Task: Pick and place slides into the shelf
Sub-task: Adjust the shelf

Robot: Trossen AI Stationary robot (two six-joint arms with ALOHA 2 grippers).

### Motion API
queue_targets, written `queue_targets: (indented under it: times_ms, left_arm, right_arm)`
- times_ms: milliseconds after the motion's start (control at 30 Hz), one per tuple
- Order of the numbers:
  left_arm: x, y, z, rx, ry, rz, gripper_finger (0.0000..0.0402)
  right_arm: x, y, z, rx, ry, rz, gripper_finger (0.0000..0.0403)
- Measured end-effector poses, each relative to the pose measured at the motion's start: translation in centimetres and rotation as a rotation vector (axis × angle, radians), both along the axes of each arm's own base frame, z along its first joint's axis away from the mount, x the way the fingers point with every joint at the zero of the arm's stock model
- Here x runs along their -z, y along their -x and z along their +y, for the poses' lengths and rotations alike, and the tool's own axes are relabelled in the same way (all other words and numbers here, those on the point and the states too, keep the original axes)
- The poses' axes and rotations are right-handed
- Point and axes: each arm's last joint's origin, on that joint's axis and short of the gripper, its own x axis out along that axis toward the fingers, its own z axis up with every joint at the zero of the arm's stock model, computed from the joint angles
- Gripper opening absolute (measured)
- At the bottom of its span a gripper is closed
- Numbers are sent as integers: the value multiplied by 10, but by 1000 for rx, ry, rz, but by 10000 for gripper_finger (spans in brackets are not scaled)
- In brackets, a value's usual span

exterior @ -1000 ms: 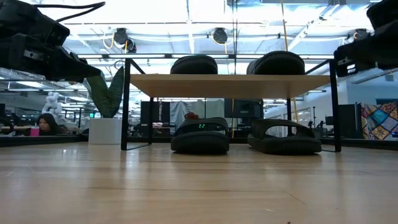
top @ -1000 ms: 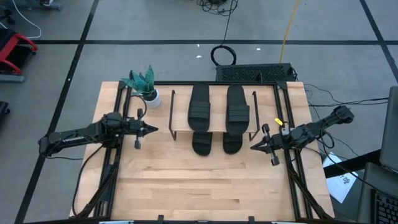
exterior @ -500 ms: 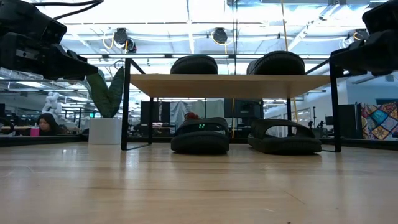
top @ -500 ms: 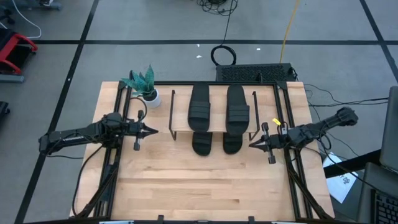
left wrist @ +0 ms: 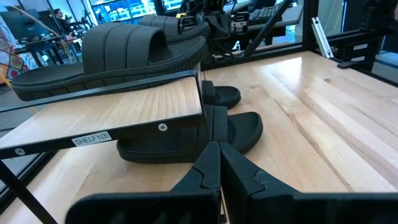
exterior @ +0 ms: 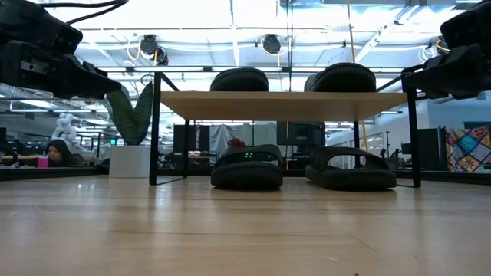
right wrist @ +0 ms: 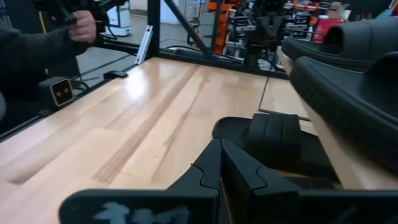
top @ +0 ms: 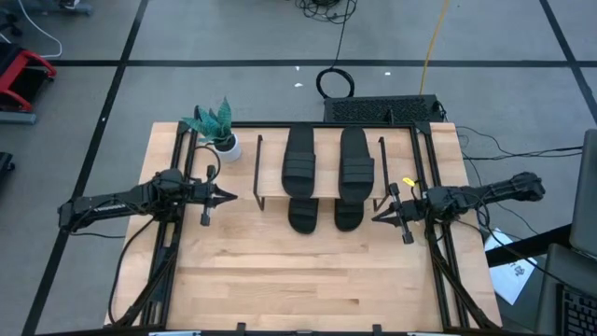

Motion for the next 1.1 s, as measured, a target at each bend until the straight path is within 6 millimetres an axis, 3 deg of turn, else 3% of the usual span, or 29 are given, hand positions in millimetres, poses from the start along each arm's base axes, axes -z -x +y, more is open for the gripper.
queue_targets:
  times_ms: [1100]
  left_arm:
    - [2, -1, 2, -59, 34, 9, 0]
  right_arm:
    - [1, -2, -28, 251, -45, 16, 0]
